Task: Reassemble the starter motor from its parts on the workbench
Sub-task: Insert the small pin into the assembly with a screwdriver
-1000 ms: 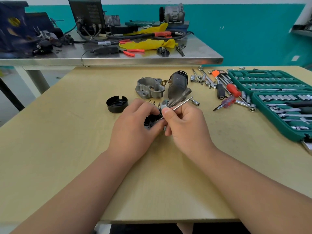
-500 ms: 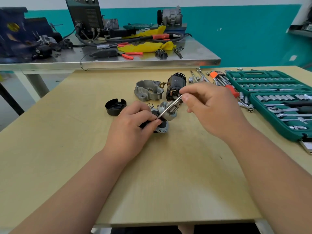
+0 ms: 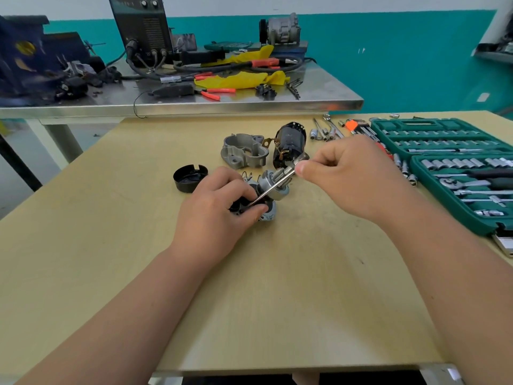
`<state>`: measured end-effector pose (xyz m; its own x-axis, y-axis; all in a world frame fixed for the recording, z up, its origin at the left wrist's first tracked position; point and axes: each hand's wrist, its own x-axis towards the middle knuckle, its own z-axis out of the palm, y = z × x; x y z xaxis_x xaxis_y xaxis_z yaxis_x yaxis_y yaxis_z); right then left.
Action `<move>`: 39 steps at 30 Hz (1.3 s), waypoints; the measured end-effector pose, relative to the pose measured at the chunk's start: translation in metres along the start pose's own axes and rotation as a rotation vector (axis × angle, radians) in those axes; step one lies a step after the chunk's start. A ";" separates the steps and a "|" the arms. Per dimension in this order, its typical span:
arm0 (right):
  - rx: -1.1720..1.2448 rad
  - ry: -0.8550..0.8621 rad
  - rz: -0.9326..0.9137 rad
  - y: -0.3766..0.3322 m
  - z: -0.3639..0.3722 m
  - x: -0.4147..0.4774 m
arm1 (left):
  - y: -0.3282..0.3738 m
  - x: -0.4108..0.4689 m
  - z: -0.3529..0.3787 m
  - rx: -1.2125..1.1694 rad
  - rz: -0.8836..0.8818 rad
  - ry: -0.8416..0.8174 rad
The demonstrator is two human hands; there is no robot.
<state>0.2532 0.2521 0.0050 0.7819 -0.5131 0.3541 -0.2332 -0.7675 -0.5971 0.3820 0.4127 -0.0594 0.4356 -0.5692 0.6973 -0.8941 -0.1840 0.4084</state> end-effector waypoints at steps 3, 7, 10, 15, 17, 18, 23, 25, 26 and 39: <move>0.023 -0.061 0.047 -0.007 -0.004 0.003 | 0.001 -0.002 0.001 0.035 0.042 0.011; 0.044 -0.102 0.086 -0.010 -0.007 0.003 | 0.001 -0.002 0.001 0.039 0.027 0.017; 0.002 -0.106 0.103 -0.010 -0.008 0.004 | 0.002 -0.003 0.001 0.039 0.031 0.010; 0.007 -0.168 0.173 -0.012 -0.003 0.007 | 0.001 -0.003 0.002 0.030 0.056 0.005; 0.013 -0.198 0.070 -0.009 -0.008 0.003 | 0.001 -0.003 0.001 0.021 0.048 -0.004; 0.003 -0.209 -0.020 -0.005 -0.013 -0.001 | 0.000 -0.003 0.001 0.017 0.045 -0.009; -0.023 -0.232 -0.287 0.003 -0.030 -0.005 | -0.003 -0.002 -0.001 -0.004 0.058 -0.020; -0.039 -0.181 -0.358 0.003 -0.028 -0.001 | -0.005 -0.001 -0.002 -0.011 0.072 -0.023; -0.039 -0.169 -0.372 0.003 -0.027 0.000 | -0.005 -0.001 -0.002 -0.014 0.077 -0.025; -0.043 -0.135 -0.370 0.000 -0.021 0.006 | 0.000 -0.001 -0.001 0.015 -0.009 -0.004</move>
<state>0.2459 0.2409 0.0228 0.8859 -0.1457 0.4403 0.0570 -0.9080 -0.4151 0.3816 0.4137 -0.0596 0.4437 -0.5708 0.6909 -0.8914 -0.2017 0.4058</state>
